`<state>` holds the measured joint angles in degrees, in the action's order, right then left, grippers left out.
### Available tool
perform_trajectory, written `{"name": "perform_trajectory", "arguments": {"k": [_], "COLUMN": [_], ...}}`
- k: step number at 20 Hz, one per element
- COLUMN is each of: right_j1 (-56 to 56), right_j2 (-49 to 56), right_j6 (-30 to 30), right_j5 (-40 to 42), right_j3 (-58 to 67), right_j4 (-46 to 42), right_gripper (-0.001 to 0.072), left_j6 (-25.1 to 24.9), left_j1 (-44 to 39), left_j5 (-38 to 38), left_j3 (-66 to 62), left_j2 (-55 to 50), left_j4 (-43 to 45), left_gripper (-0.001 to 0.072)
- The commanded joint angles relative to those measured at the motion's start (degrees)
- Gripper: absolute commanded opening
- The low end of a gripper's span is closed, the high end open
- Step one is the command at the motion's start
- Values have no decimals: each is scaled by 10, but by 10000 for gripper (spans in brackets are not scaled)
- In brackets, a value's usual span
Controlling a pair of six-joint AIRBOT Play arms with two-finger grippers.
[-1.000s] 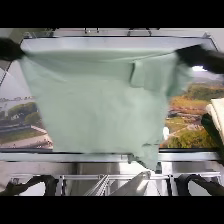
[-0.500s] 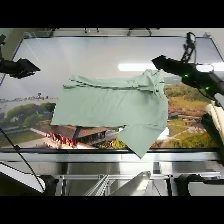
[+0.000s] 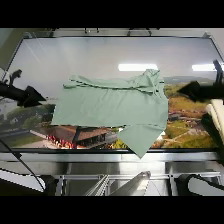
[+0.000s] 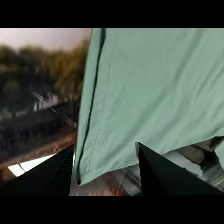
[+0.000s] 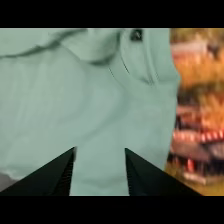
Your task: Fold the shirts.
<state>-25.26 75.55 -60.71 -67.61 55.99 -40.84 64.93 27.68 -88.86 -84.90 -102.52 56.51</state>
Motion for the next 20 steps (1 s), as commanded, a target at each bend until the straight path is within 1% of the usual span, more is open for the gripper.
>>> {"name": "perform_trajectory", "arguments": {"k": [1,4,7,10,13,14,15,16,18,19,20], "right_j1": [-68,-63,-17,40,66,67,67,67,67,67,67], "right_j2": [-85,-96,-63,-11,32,38,40,40,40,40,39], "right_j6": [-43,-38,-15,28,106,124,136,139,141,141,150], "right_j5": [-11,41,85,120,129,130,130,130,127,121,110], "right_j3": [-172,-271,-314,-314,-312,-312,-312,-312,-312,-312,-312], "right_j4": [-46,-35,8,99,221,249,267,275,276,276,276], "right_gripper": [458,458,456,454,453,451,403,337,337,298,74], "left_j6": [1,1,7,7,7,7,7,7,7,6,0], "left_j1": [-7,-7,-13,-25,-47,-59,-69,-83,-112,-124,-130], "left_j5": [31,46,67,107,139,153,163,171,169,163,156], "left_j3": [115,148,176,194,194,194,194,194,194,194,193], "left_j2": [34,43,43,42,42,41,39,35,19,12,9], "left_j4": [36,39,40,38,39,37,33,29,14,14,17], "left_gripper": [427,427,426,427,427,428,428,427,424,364,70]}}
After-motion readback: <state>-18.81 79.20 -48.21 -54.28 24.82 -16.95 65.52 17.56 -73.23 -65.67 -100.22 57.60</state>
